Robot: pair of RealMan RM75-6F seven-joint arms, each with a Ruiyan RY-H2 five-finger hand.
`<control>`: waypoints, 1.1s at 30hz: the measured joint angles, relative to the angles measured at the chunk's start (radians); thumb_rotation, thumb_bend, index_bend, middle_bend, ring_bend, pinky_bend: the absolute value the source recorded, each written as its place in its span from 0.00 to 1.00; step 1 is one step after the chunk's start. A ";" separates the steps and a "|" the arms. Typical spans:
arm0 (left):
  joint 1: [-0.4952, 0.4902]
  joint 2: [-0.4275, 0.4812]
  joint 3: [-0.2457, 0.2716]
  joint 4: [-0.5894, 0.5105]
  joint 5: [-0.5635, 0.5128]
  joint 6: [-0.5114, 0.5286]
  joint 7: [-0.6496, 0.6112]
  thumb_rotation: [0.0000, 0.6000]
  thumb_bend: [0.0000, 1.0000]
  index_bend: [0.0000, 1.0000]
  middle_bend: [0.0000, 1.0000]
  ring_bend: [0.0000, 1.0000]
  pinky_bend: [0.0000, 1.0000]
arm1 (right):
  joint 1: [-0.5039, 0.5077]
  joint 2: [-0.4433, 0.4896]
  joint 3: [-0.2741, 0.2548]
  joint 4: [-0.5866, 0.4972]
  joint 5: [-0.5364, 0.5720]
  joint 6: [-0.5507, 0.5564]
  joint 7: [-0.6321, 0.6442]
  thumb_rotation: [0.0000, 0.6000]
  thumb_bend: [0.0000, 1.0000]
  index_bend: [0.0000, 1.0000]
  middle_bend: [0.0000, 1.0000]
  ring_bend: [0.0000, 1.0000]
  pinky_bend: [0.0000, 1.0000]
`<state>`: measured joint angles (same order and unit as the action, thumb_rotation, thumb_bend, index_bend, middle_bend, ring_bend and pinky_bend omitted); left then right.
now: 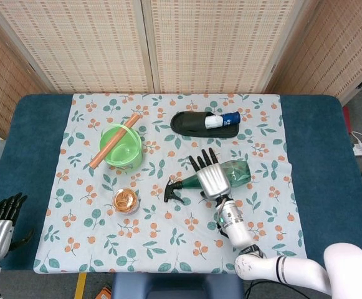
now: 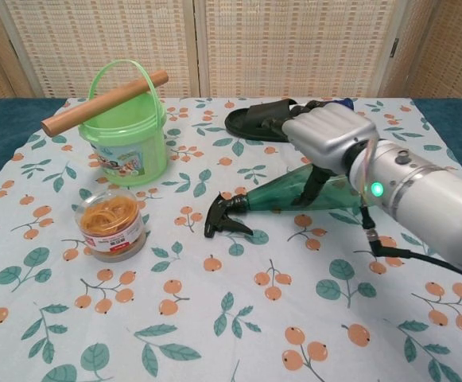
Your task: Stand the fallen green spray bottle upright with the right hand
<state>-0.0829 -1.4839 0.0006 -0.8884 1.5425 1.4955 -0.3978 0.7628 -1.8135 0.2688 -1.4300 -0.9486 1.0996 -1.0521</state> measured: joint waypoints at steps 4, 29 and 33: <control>-0.002 0.002 0.003 0.001 0.001 -0.007 -0.005 1.00 0.29 0.00 0.00 0.00 0.00 | 0.051 -0.070 0.011 0.061 0.040 -0.018 -0.008 1.00 0.00 0.05 0.19 0.00 0.00; -0.004 -0.009 -0.001 0.027 -0.013 -0.030 -0.051 1.00 0.29 0.00 0.00 0.00 0.00 | 0.171 -0.244 0.026 0.414 0.062 -0.100 0.087 1.00 0.00 0.38 0.34 0.07 0.00; -0.005 -0.009 -0.001 0.029 -0.012 -0.030 -0.053 1.00 0.29 0.00 0.00 0.00 0.00 | 0.178 -0.259 0.020 0.451 0.050 -0.111 0.106 1.00 0.00 0.45 0.38 0.08 0.00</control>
<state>-0.0876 -1.4933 0.0000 -0.8592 1.5304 1.4652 -0.4505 0.9406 -2.0725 0.2885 -0.9792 -0.8989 0.9887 -0.9457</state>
